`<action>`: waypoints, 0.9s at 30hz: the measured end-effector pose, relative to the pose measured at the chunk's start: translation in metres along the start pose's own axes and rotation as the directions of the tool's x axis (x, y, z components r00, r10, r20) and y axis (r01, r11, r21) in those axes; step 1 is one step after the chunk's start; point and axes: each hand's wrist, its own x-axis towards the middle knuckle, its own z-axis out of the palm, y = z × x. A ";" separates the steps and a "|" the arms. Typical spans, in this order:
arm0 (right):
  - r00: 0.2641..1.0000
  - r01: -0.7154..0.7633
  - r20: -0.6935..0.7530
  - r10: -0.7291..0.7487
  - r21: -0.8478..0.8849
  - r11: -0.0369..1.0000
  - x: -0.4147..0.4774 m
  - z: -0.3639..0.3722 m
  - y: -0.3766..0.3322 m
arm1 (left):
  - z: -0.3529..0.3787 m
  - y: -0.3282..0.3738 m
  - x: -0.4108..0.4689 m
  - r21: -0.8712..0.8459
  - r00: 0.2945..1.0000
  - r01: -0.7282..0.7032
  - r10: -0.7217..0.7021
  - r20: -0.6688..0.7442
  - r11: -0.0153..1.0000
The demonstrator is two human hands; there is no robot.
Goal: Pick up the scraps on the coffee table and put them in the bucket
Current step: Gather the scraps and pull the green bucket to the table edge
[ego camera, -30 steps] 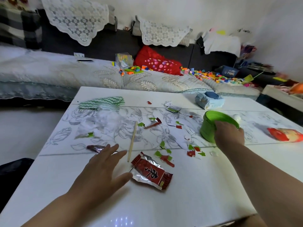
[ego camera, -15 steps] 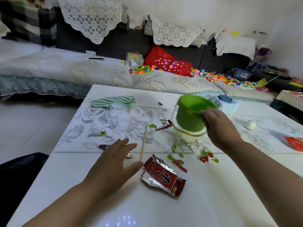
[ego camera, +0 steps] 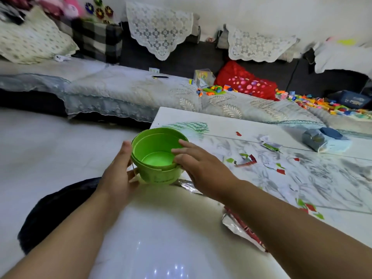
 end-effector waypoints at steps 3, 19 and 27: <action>0.998 -0.022 0.065 0.019 0.051 0.998 0.012 0.012 -0.006 | -0.014 0.006 0.000 0.099 0.998 -0.051 0.053 -0.018 0.994; 0.974 -0.166 0.179 0.142 0.125 0.978 0.014 0.013 -0.012 | -0.032 0.010 -0.004 0.316 0.971 -0.202 0.231 -0.057 0.927; 0.952 -0.180 0.269 0.143 0.119 0.976 -0.008 -0.006 -0.014 | -0.023 -0.001 -0.010 0.436 0.989 -0.150 0.143 0.048 0.888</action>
